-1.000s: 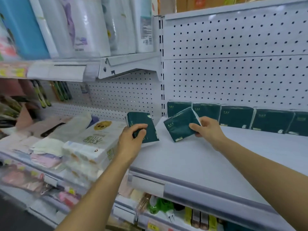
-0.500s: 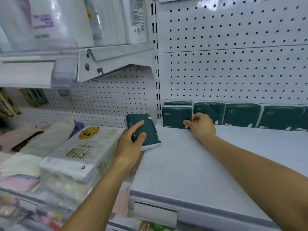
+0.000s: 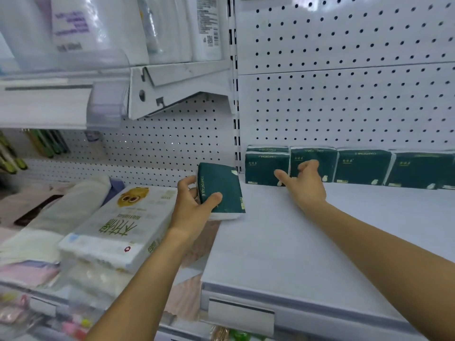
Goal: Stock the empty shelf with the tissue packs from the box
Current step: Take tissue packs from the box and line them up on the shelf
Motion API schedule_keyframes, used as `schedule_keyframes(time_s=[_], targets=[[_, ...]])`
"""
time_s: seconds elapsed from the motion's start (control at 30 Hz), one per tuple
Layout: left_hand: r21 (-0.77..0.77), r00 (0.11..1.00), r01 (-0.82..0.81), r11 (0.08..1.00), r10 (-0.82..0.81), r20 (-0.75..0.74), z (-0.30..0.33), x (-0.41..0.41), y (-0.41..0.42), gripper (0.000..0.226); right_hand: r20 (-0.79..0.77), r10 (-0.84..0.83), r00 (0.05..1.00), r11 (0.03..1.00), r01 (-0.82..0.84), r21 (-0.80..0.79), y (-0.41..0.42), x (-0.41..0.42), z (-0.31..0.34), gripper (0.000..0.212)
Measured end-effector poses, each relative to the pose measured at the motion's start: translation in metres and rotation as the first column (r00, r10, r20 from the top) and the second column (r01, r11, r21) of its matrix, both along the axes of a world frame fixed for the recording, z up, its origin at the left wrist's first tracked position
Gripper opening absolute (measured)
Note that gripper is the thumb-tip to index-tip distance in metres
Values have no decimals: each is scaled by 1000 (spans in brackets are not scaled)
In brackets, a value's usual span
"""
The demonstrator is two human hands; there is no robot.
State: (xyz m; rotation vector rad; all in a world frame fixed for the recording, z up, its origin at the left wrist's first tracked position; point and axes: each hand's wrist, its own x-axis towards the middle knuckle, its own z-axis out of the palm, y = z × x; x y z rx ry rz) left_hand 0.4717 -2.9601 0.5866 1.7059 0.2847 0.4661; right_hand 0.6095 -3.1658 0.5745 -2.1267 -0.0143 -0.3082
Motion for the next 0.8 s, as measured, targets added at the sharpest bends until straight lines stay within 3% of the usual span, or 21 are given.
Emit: schedule_keyframes(time_s=[0.07, 0.13, 0.23, 0.3, 0.43, 0.53, 0.6, 0.67, 0.73, 0.8], targets=[[-5, 999, 51, 999, -51, 13, 3, 0, 0, 38, 101, 175, 979, 983, -180, 42, 1, -21, 9, 57], [-5, 987, 161, 987, -160, 27, 6, 1, -4, 32, 127, 413, 902, 905, -422, 53, 1, -42, 26, 63], [4, 949, 305, 952, -305, 78, 14, 4, -17, 24, -21, 622, 783, 783, -621, 36, -7, -61, 47, 58], [-12, 939, 330, 944, -327, 109, 20, 5, -28, 22, -70, 661, 747, 745, -643, 175, -19, -64, 49, 43], [54, 953, 285, 957, -289, 92, 17, 13, -44, 39, -60, 618, 784, 756, -571, 319, -48, -67, 39, 42], [28, 956, 281, 959, -282, 77, 16, 26, -50, 54, -24, 527, 850, 823, -502, 267, -68, -63, 30, 49], [77, 962, 253, 964, -259, 87, 14, 37, -53, 40, -1, 415, 910, 895, -409, 179, -85, -56, 24, 51], [250, 964, 209, 946, -242, 110, 6, 52, -53, 21, 30, 337, 941, 926, -337, 170, -102, -46, 17, 46], [523, 975, 143, 840, -210, 72, -3, 68, -51, 43, 79, 269, 960, 950, -278, 144, -114, -33, 10, 41], [736, 987, 44, 676, -144, 73, -7, 83, -51, 69, 127, 201, 971, 972, -214, 96, -120, -19, 6, 38]])
